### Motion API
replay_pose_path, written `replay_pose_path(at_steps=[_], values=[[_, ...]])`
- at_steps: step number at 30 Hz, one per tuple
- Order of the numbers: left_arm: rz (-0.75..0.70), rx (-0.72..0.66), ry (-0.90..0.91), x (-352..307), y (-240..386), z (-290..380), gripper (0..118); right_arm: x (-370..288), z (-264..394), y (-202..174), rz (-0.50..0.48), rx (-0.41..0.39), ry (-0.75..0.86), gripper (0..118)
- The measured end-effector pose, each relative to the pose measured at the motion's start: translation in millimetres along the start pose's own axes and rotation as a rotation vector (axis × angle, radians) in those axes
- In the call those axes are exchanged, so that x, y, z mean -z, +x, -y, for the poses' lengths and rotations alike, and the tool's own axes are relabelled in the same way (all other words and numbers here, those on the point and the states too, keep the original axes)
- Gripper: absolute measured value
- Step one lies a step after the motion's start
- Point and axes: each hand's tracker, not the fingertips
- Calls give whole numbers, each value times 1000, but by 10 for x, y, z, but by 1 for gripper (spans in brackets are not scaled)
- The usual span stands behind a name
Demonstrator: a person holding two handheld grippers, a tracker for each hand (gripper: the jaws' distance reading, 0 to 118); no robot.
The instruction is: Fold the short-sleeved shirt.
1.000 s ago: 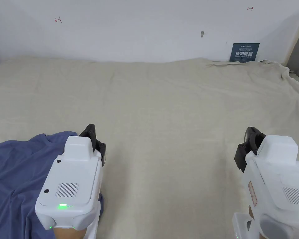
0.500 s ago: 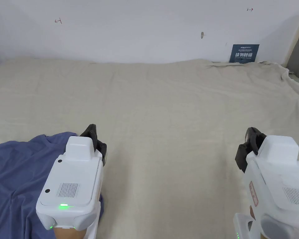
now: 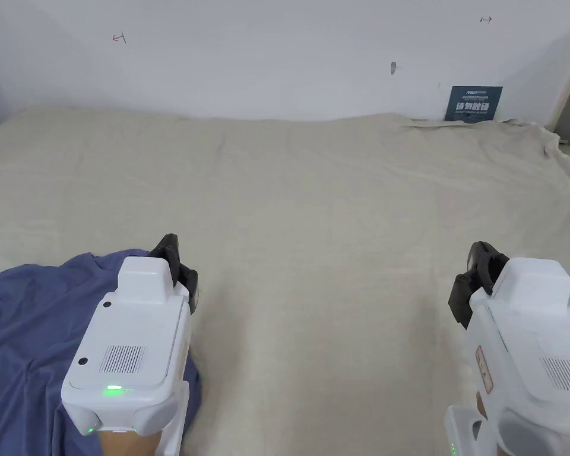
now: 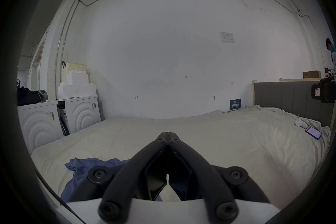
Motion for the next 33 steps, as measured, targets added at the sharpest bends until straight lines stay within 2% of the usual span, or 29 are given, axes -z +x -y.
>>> replay_pose_path(at_steps=[8, 23, 33], values=[[-117, 3, 2, -114, -484, 11, 0, 144, -81, -409, -94, -19, 21, 0], [-427, 48, -32, -789, -1692, 49, 0, 309, -119, -1720, -414, -31, 32, 0], [-546, 46, -58, -1200, -2127, 114, 0, 226, -55, -2252, -533, -42, 21, 0]])
